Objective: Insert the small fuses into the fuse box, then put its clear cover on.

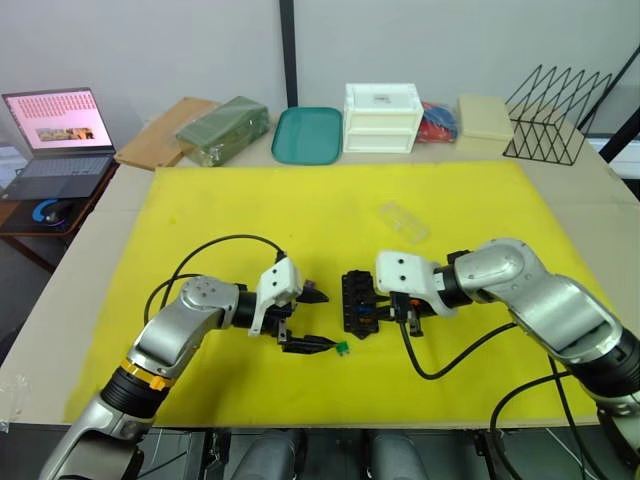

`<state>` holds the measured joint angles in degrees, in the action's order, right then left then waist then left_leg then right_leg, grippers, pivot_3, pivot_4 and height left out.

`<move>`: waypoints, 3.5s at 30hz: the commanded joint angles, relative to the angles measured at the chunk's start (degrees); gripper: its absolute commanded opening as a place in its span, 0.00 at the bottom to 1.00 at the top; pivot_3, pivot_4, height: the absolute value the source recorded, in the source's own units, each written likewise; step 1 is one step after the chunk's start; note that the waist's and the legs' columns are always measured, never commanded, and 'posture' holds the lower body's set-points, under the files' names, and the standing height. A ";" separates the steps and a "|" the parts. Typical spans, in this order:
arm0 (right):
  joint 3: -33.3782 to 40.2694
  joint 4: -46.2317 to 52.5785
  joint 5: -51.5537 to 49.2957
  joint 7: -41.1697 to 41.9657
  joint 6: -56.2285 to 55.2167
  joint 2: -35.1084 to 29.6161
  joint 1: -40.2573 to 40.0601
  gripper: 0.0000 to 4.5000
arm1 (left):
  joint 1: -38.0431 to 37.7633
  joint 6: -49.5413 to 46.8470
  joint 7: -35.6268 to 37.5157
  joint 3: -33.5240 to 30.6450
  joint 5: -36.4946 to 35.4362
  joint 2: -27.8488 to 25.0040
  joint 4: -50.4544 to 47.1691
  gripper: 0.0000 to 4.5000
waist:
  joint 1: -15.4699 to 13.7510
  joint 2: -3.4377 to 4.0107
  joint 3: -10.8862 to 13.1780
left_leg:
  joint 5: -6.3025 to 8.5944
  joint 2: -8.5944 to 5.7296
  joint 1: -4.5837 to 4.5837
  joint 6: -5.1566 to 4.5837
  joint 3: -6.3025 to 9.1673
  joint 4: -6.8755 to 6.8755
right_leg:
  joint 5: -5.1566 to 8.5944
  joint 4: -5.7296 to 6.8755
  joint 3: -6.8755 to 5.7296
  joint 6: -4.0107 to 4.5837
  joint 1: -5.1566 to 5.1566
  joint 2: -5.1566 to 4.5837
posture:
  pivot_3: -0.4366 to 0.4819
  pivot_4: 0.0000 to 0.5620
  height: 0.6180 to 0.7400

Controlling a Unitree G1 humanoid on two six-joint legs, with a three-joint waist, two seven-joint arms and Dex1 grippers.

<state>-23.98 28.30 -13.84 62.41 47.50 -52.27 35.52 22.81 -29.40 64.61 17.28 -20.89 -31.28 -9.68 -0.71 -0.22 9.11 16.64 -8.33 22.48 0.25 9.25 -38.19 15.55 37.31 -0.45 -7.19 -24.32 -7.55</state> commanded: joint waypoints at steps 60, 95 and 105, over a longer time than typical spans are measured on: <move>3.74 -4.20 1.59 0.29 -10.54 1.36 -7.11 0.00 | 1.24 1.09 -0.13 -1.33 -0.57 0.18 -1.16 1.00 | -0.03 -0.05 -0.07 | 0.00 0.00 -0.07 0.00 0.01 -0.01 | 0.00 0.00 0.00 0.00 0.10 0.01 | 0.48 0.27 1.00; 32.09 -0.51 -10.01 4.68 -7.92 -15.02 -19.08 0.99 | -7.10 -2.22 12.84 -25.36 -8.37 -29.81 9.23 1.00 | 0.05 0.02 0.02 | 0.02 0.03 0.00 -0.02 -0.01 0.09 | 0.00 -0.06 0.00 0.00 -0.02 0.00 | 0.48 0.27 1.00; 26.01 4.28 -14.01 2.09 -4.33 -10.66 -10.44 0.99 | -3.16 -7.48 12.94 -21.64 -10.81 -25.12 8.13 1.00 | 0.33 0.02 0.04 | 0.02 0.04 0.02 -0.02 -0.01 0.10 | 0.00 -0.06 0.00 0.00 -0.04 0.01 | 0.48 0.27 1.00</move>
<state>1.64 30.41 -26.60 65.35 42.71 -63.41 23.35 18.78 -35.37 77.26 -3.51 -29.83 -56.35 -0.23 -0.38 -0.20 9.15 16.66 -8.29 22.51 0.23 9.24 -38.09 15.56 37.24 -0.45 -7.19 -24.36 -7.54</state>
